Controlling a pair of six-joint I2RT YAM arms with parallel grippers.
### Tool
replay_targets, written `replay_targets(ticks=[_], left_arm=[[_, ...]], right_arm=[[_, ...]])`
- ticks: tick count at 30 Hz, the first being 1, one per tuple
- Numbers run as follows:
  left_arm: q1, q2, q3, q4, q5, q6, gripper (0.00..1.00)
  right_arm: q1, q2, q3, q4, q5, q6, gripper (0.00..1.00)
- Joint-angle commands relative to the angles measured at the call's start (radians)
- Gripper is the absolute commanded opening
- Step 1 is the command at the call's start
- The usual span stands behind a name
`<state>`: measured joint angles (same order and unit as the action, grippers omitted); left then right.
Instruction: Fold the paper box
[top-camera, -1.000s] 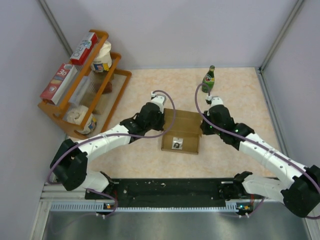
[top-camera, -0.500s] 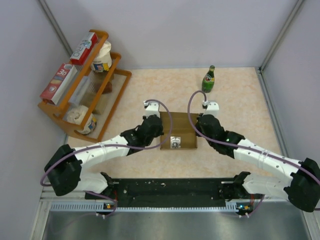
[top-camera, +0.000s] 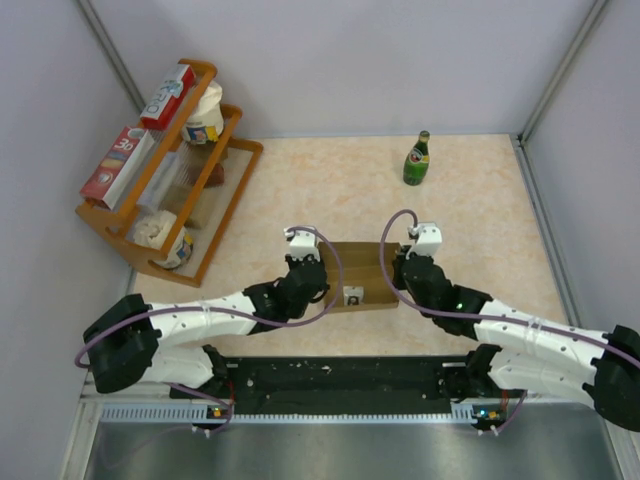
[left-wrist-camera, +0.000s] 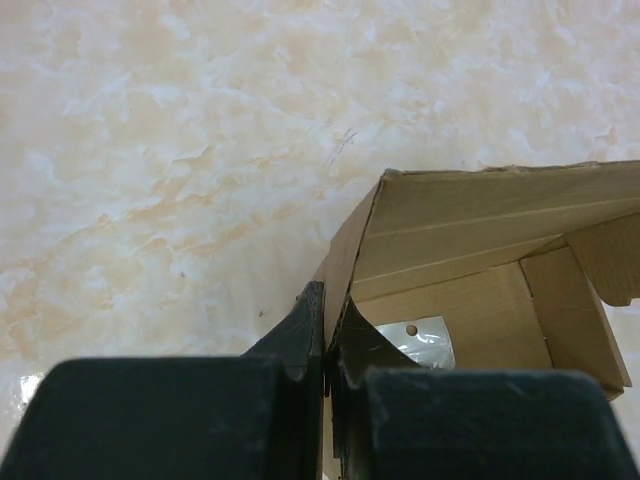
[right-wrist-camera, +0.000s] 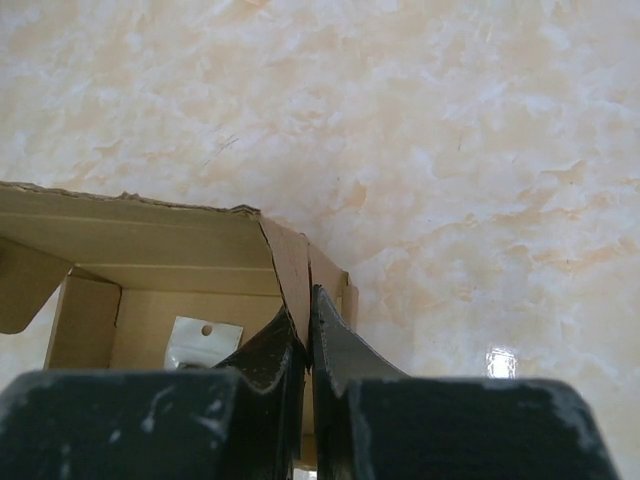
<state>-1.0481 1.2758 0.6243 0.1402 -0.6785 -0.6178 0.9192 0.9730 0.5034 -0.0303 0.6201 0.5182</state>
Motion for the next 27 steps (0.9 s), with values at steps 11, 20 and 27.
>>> replay_targets(ticks=[11,20,27], left_arm=[[-0.125,0.026,-0.001,0.032,-0.188,-0.201,0.00],[-0.176,0.149,0.100,-0.135,-0.292,-0.330,0.00],[-0.181,0.157,0.091,-0.183,-0.325,-0.346,0.00]], right_arm=[[0.073,-0.088,-0.126,0.076,0.015,0.043,0.00],[0.076,-0.138,-0.170,0.032,-0.040,0.031,0.00],[0.078,-0.138,-0.201,-0.003,-0.069,0.045,0.00]])
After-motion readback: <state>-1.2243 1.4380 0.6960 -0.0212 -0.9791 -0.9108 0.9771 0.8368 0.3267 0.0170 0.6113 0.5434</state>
